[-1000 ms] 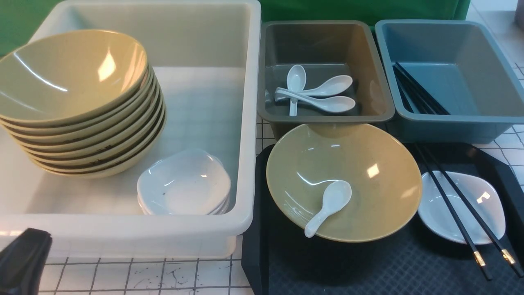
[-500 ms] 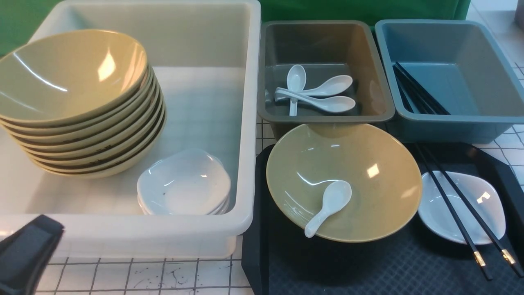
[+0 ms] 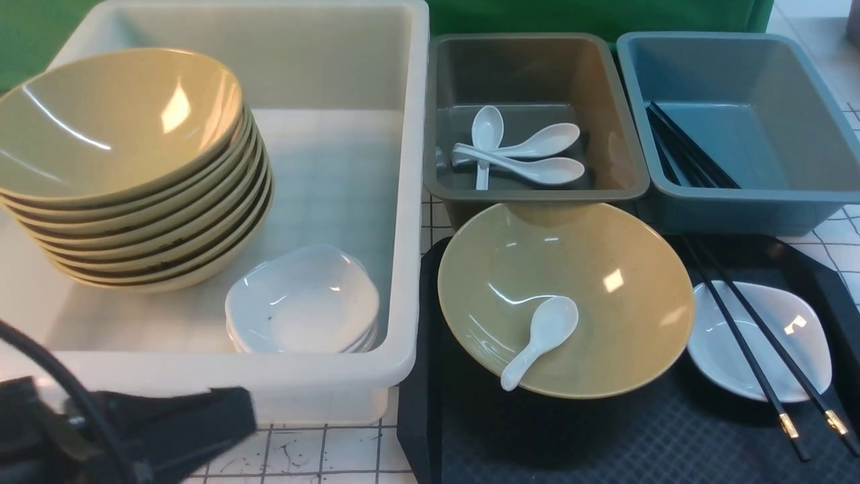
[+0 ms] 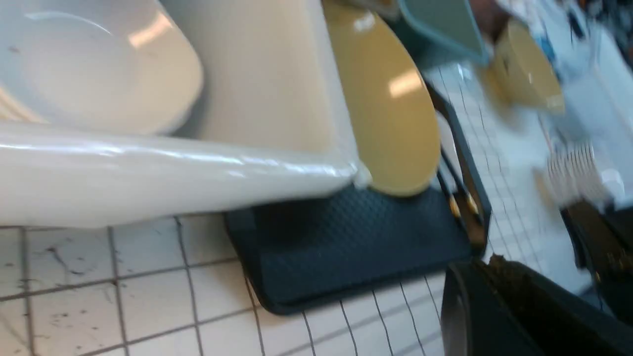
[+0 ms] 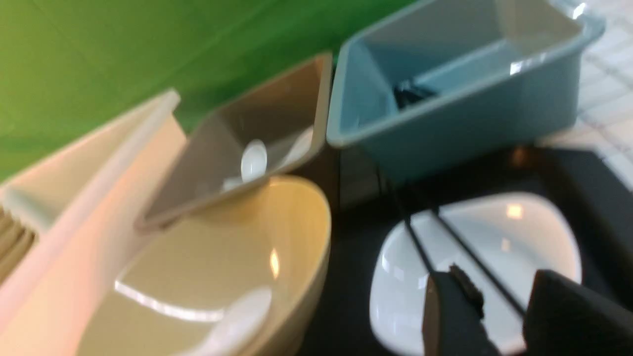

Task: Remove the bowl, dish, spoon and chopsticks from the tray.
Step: Use the right arm to grab the chopsticks

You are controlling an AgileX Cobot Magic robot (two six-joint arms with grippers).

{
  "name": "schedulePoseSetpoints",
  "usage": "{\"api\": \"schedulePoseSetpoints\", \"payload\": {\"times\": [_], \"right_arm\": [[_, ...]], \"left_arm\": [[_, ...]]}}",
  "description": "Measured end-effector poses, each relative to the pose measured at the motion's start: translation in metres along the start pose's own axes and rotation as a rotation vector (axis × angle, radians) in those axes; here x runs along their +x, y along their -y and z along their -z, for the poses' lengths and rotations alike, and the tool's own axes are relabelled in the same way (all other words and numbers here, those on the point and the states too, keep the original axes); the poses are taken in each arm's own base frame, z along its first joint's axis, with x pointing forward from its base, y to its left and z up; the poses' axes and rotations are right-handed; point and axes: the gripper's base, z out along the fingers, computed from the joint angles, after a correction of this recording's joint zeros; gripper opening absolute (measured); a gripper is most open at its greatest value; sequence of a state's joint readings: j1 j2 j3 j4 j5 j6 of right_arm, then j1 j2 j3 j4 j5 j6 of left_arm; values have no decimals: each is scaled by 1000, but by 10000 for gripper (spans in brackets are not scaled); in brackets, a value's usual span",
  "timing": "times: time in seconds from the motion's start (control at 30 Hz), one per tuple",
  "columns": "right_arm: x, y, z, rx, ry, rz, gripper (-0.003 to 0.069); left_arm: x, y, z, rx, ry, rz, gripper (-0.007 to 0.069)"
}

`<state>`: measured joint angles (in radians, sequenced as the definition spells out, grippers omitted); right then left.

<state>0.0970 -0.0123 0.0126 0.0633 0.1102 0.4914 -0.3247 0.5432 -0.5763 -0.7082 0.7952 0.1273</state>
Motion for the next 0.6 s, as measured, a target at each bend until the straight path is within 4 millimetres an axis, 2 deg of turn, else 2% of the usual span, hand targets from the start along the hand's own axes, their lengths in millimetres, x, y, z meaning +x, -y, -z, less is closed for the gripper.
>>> {"api": "schedulePoseSetpoints", "payload": {"times": [0.1, 0.17, 0.2, 0.23, 0.33, 0.37, 0.47, 0.5, 0.6], "right_arm": [[-10, -12, 4, 21, -156, 26, 161], [-29, -32, 7, 10, -317, 128, 117], [-27, -31, 7, 22, -342, 137, 117], [-39, -44, 6, 26, -488, 209, 96], [-53, -64, -1, 43, -731, 329, 88], [-58, -73, -7, 49, -834, 387, 88], [-65, -89, -29, 70, -1000, 499, 88], [-65, -89, -33, 78, -1018, 508, 88], [-70, -100, -66, 108, -1101, 634, 95]], "left_arm": [[-12, 9, -6, 38, -15, -69, -1], [-27, 18, -12, 58, -14, -124, -1], [-28, 19, -11, 60, -7, -131, -1], [-39, 25, -15, 74, -15, -173, -1], [-51, 35, -23, 104, -37, -251, -1], [-55, 41, -26, 125, -42, -308, -1], [-62, 54, -30, 178, -44, -434, -1], [-64, 56, -30, 184, -40, -444, -1], [-68, 75, -27, 273, -23, -573, -1]]}}
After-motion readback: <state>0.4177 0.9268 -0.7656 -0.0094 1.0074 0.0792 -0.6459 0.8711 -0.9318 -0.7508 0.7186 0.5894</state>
